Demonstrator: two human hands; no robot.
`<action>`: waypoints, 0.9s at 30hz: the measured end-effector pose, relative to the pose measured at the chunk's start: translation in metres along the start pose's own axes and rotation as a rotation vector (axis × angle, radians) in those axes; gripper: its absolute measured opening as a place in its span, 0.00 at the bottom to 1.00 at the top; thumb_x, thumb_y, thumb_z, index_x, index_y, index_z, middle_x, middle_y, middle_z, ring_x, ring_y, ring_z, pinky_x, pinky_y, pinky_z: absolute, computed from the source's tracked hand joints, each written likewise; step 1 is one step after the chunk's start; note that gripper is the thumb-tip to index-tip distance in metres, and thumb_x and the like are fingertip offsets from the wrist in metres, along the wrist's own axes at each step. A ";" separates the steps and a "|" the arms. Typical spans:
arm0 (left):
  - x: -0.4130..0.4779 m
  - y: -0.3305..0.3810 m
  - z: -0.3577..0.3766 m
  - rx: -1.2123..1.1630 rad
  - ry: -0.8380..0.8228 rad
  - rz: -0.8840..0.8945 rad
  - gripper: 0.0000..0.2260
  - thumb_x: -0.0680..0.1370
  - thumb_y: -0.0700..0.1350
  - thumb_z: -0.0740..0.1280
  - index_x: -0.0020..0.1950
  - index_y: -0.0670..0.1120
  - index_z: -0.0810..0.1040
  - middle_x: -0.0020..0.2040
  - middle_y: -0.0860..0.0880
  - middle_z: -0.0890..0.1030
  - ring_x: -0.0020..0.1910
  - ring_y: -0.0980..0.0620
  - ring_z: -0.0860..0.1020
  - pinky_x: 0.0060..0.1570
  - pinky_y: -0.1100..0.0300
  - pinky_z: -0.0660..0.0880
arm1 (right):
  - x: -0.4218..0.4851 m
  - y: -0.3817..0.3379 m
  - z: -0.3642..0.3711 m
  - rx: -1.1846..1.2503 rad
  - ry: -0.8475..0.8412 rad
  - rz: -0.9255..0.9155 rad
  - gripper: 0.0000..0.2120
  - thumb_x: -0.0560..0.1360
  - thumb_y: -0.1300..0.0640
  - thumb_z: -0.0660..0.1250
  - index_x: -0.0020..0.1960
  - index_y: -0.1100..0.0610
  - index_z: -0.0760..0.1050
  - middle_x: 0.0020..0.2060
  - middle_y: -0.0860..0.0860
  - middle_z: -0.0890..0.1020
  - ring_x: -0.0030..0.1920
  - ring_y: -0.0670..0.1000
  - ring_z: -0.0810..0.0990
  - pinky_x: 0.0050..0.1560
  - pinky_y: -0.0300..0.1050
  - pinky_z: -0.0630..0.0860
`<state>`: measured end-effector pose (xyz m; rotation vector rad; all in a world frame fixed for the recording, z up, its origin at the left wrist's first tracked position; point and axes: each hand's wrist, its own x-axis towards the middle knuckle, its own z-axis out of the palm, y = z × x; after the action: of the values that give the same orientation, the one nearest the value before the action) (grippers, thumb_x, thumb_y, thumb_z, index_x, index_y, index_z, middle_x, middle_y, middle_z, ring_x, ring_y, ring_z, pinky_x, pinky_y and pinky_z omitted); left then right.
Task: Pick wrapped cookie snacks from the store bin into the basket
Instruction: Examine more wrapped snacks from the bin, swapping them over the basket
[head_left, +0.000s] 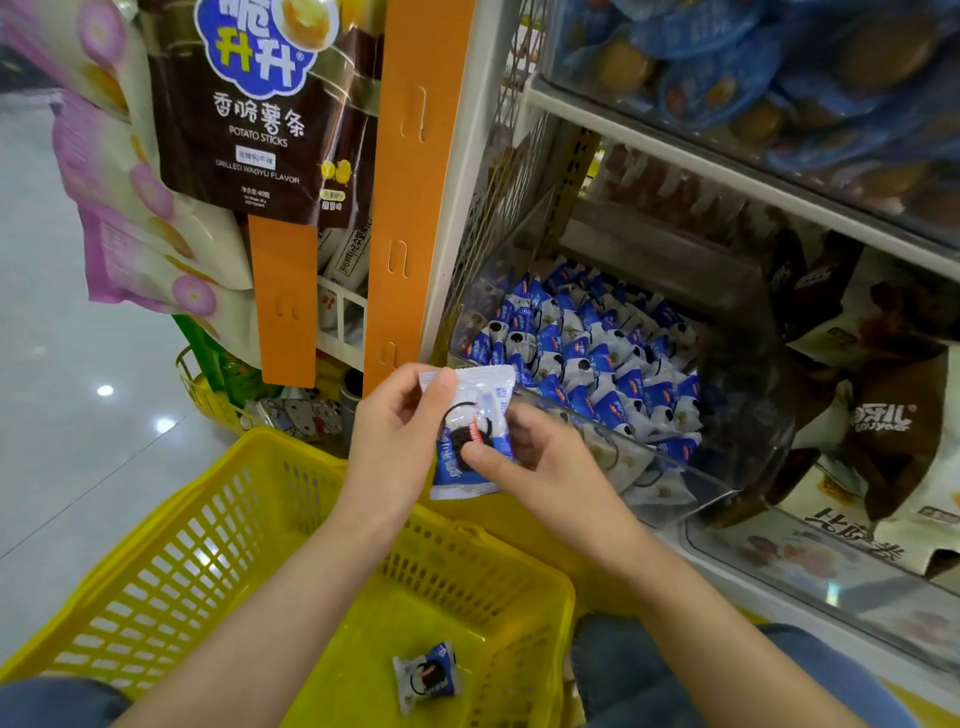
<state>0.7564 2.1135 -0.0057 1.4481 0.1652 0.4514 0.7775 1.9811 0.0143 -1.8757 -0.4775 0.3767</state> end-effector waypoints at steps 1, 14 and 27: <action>0.001 0.003 0.001 0.010 -0.030 0.018 0.08 0.79 0.45 0.61 0.42 0.44 0.76 0.33 0.57 0.80 0.33 0.63 0.77 0.31 0.70 0.72 | -0.002 -0.002 -0.003 0.004 0.014 -0.014 0.11 0.73 0.60 0.68 0.51 0.47 0.74 0.50 0.46 0.82 0.50 0.42 0.81 0.54 0.39 0.77; 0.027 0.024 0.023 0.065 -0.301 0.082 0.08 0.79 0.49 0.60 0.56 0.52 0.74 0.49 0.58 0.79 0.49 0.65 0.77 0.49 0.68 0.74 | 0.011 -0.035 -0.056 0.145 0.243 0.102 0.20 0.67 0.50 0.69 0.57 0.56 0.75 0.51 0.52 0.84 0.53 0.51 0.82 0.58 0.51 0.76; 0.044 0.032 -0.001 -0.203 -0.239 -0.030 0.11 0.74 0.46 0.67 0.56 0.52 0.76 0.51 0.52 0.82 0.50 0.58 0.81 0.43 0.66 0.77 | 0.034 -0.064 -0.058 0.025 0.155 0.004 0.19 0.64 0.53 0.71 0.54 0.55 0.77 0.47 0.49 0.85 0.47 0.48 0.83 0.44 0.34 0.78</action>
<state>0.7897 2.1333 0.0328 1.2859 -0.0491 0.2593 0.8258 1.9709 0.0928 -1.8652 -0.3628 0.2370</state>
